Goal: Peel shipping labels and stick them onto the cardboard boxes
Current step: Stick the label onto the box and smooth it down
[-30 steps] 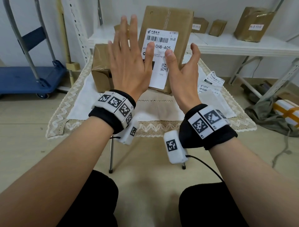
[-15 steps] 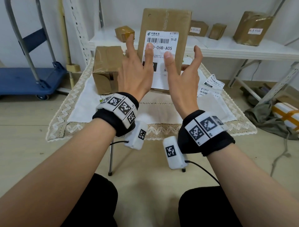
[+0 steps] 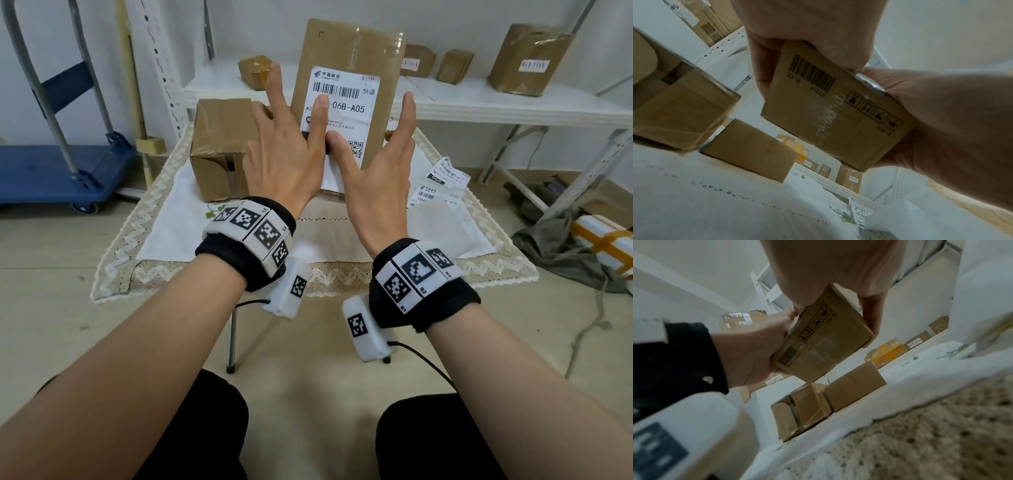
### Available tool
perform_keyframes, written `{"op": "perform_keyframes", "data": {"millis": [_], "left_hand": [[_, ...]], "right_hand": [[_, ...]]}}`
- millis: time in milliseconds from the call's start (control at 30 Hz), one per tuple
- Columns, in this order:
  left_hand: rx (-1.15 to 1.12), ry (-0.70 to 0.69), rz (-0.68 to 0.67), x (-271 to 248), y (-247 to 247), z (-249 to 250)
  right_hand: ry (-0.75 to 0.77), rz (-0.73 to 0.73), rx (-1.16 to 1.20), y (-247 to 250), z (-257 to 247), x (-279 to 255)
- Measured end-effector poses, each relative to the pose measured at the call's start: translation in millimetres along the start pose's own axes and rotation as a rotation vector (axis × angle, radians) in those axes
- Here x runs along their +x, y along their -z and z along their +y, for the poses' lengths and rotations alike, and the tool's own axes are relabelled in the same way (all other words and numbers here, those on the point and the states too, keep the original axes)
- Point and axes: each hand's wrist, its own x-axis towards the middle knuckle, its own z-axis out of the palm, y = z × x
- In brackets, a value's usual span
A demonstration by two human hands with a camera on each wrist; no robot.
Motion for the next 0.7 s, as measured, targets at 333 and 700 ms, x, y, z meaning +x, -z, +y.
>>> {"op": "perform_keyframes", "data": {"millis": [333, 700], "left_hand": [[0.001, 0.004, -0.042, -5.6, -4.2, 0.9], [0.132, -0.076, 0.022, -0.8, 2.9, -0.7]], "right_hand": [[-0.18, -0.039, 0.13, -6.0, -5.3, 0.7], [-0.181, -0.038, 0.178, -16.6, 1.1, 5.9]]}}
